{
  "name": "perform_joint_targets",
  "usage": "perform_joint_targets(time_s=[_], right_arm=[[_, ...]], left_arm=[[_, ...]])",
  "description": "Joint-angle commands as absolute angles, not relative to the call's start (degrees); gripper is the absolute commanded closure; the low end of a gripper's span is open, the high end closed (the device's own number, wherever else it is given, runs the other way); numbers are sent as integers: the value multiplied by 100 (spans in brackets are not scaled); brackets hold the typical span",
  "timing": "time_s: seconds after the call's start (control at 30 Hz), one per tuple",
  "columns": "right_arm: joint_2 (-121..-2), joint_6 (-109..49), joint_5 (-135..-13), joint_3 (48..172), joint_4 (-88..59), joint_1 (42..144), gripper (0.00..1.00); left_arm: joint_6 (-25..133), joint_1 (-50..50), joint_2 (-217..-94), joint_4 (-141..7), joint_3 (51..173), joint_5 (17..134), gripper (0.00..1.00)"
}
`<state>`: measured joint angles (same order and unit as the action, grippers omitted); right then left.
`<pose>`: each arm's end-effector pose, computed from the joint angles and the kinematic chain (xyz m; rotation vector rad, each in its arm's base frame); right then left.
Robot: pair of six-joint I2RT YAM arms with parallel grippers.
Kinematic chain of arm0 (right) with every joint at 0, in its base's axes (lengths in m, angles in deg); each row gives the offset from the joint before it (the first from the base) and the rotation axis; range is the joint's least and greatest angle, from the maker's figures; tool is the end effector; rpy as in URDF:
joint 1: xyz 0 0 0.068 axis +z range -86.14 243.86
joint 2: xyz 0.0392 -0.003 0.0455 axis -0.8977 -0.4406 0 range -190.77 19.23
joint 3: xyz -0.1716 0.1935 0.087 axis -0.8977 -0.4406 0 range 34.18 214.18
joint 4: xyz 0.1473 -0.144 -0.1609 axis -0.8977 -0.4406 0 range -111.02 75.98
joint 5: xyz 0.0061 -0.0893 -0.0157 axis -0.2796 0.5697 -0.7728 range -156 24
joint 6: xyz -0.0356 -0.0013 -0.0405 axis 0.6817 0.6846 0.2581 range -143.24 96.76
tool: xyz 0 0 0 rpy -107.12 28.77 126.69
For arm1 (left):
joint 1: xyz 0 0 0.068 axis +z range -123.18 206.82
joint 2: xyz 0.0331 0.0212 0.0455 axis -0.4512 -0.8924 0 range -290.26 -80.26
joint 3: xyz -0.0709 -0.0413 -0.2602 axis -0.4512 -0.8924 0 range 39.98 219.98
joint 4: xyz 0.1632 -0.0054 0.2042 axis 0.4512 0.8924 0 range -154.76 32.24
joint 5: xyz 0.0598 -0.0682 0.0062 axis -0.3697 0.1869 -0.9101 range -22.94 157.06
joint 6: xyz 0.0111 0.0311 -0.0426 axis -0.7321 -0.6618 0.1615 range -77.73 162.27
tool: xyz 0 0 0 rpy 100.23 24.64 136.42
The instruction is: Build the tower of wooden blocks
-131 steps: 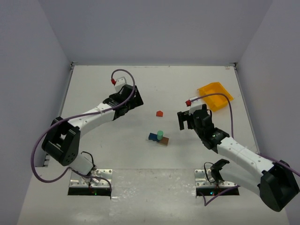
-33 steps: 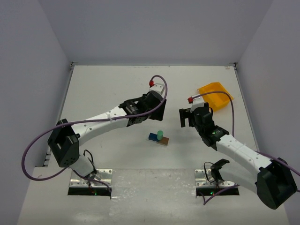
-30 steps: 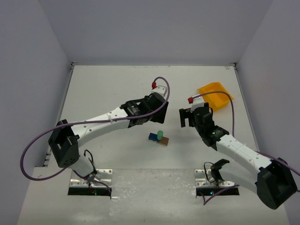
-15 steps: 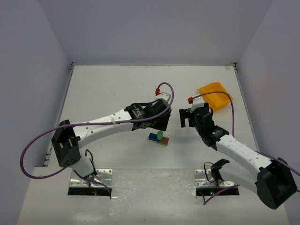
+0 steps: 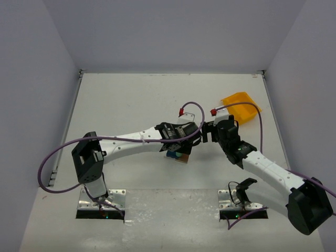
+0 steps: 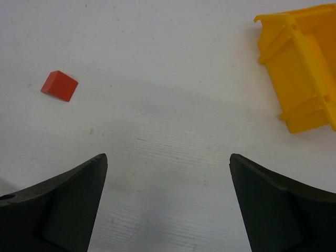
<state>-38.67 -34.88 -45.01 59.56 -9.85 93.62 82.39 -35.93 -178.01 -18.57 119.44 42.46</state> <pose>0.1911 0.0946 0.2051 -0.0975 2.0286 0.0758 0.1747 -0.3070 0.2592 0.3743 2.5086 -0.1042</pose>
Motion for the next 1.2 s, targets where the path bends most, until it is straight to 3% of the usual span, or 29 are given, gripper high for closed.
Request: perform_joint_targets(time_s=[0.0, 1.17], right_arm=[[-3705, -3505, -4365, 6066, -813, 9333, 1], [-3685, -3494, -4201, 6063, -848, 9312, 1]], left_arm=[[8396, -3664, -17778, -1833, 12277, 3970, 59], [8253, -3655, -17870, -2082, 12100, 3973, 50]])
